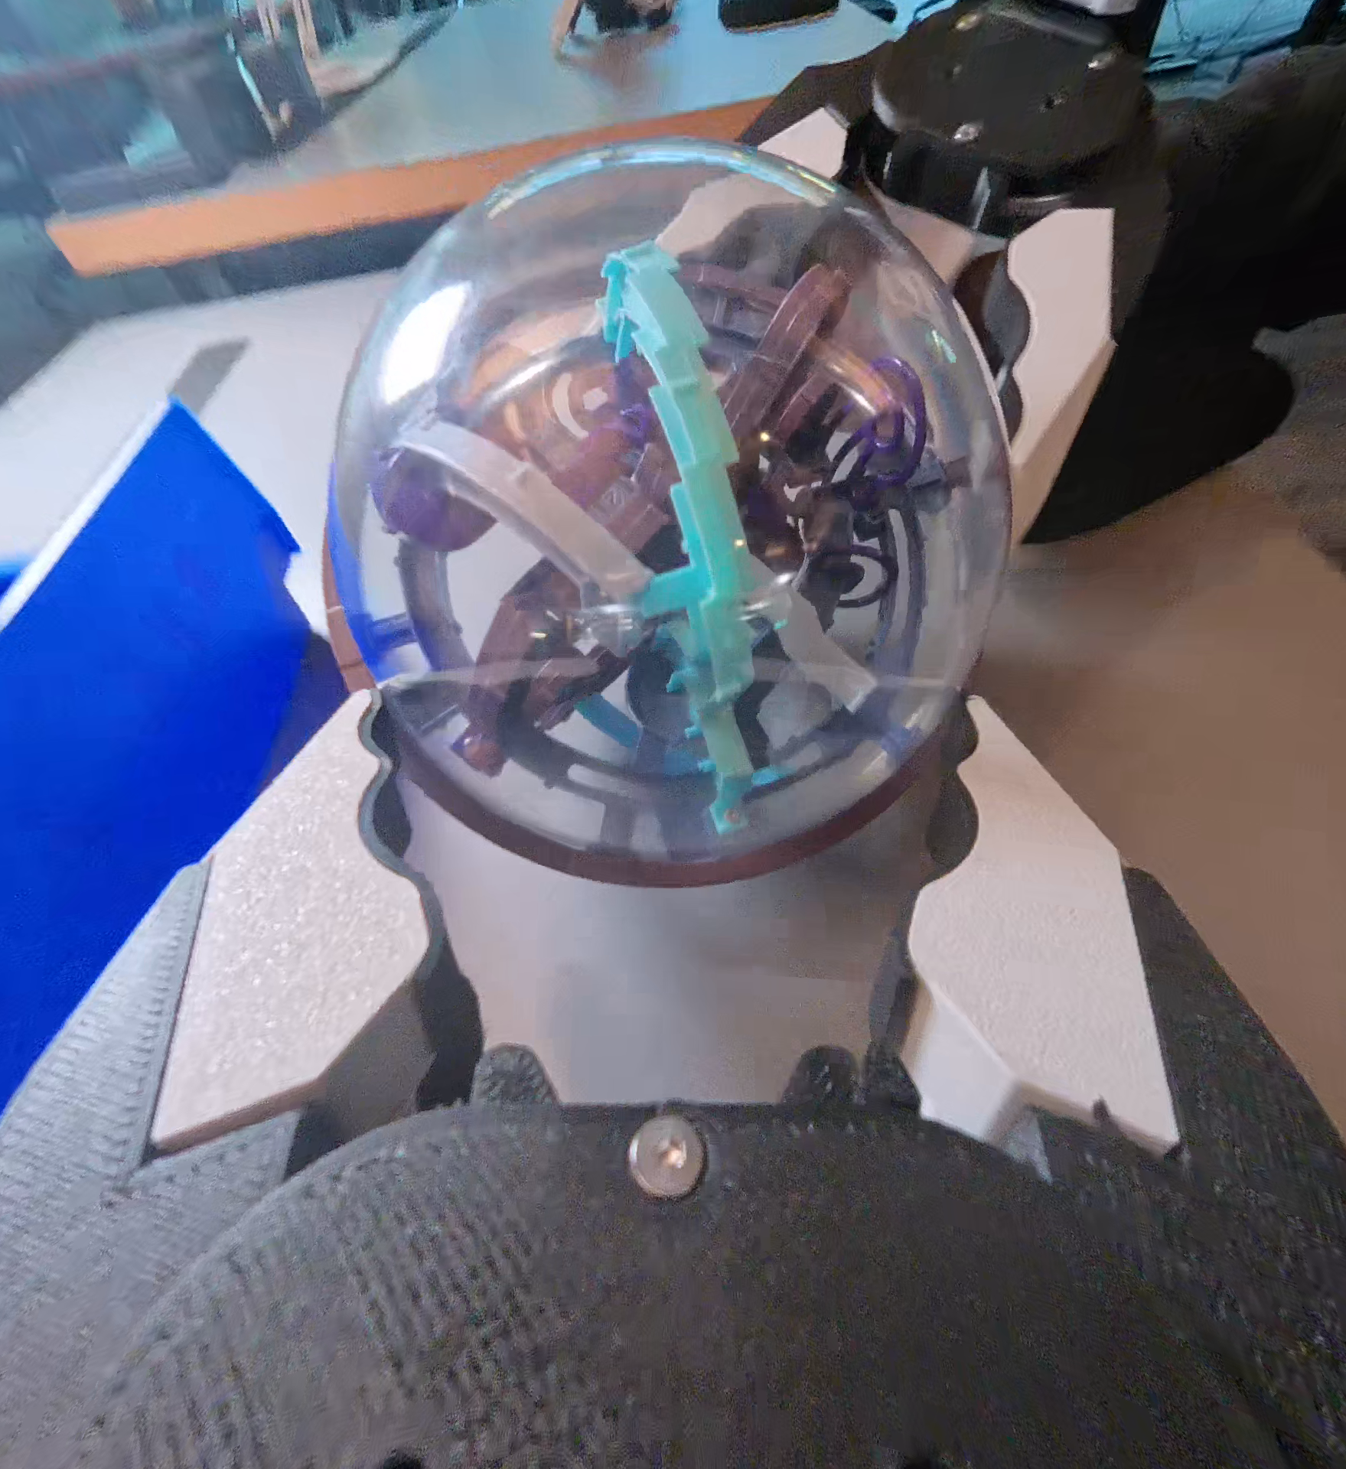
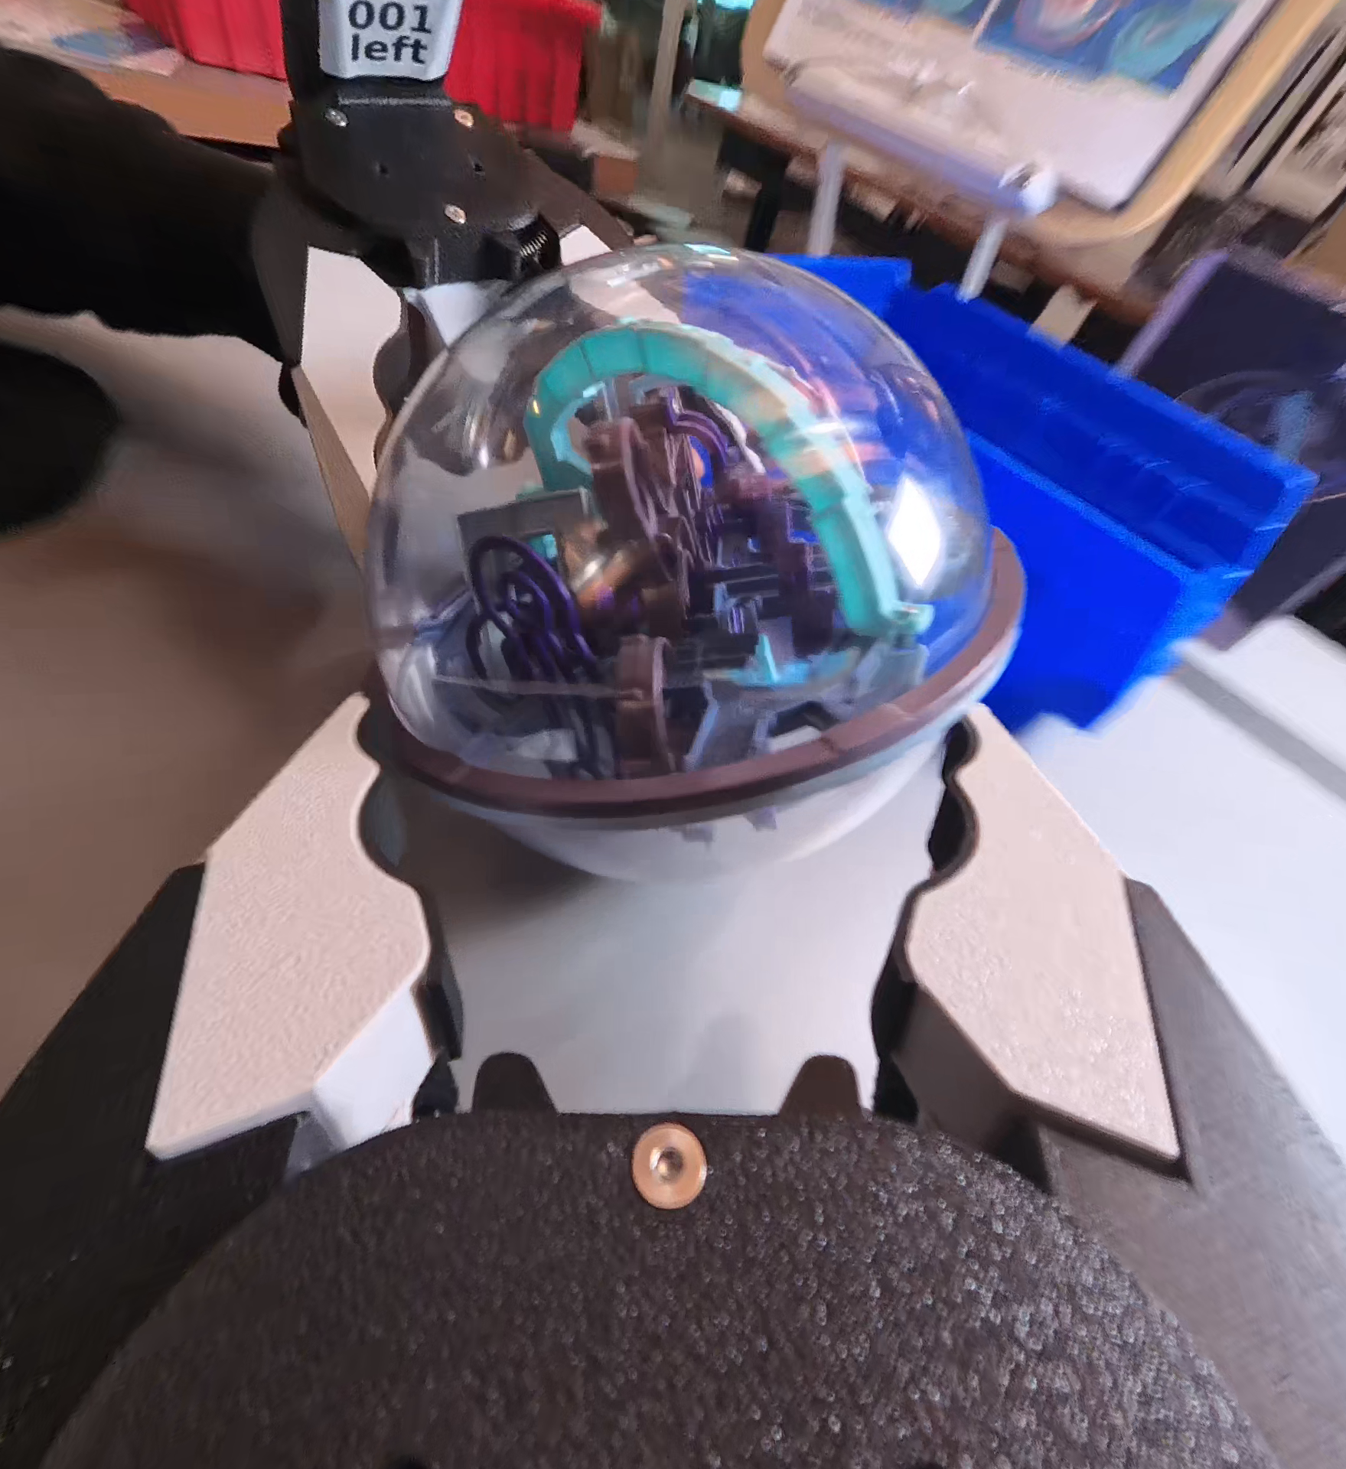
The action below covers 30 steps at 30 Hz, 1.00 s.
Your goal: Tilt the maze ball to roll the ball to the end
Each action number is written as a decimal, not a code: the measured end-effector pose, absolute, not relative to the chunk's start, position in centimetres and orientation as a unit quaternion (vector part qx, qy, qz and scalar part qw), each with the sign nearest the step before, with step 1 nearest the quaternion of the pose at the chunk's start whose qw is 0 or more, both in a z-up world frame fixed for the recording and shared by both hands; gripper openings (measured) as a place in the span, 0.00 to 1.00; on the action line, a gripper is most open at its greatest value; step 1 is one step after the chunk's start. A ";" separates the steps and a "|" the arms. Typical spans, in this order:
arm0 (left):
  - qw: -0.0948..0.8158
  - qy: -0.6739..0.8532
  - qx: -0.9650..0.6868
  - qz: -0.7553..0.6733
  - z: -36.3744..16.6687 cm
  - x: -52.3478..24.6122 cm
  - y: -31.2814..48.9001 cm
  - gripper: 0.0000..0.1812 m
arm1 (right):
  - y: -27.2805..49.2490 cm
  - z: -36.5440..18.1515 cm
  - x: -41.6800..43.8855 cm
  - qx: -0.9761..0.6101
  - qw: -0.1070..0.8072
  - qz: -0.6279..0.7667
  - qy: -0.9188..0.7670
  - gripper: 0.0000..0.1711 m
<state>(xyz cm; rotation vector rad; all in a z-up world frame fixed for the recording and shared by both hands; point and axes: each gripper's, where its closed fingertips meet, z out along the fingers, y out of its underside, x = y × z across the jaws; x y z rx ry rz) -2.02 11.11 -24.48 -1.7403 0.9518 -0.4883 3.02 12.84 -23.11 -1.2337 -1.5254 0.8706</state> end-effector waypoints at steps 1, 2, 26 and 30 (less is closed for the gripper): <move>0.515 0.388 -0.735 -0.211 -24.5 -2.3 10.2 0.76 | 11.8 -23.2 2.3 -0.516 0.465 0.357 -0.625 0.80; 0.517 0.376 -0.738 -0.215 -24.3 -2.6 9.2 0.77 | 10.8 -23.3 1.6 -0.526 0.456 0.356 -0.624 0.80; 0.536 0.321 -0.712 -0.319 -22.8 -5.2 -1.4 0.80 | -1.4 -25.4 0.7 -0.550 0.347 0.397 -0.648 0.73; 0.533 0.312 -0.716 -0.325 -23.4 -7.3 1.5 0.79 | 2.0 -24.7 -1.4 -0.526 0.342 0.409 -0.663 0.72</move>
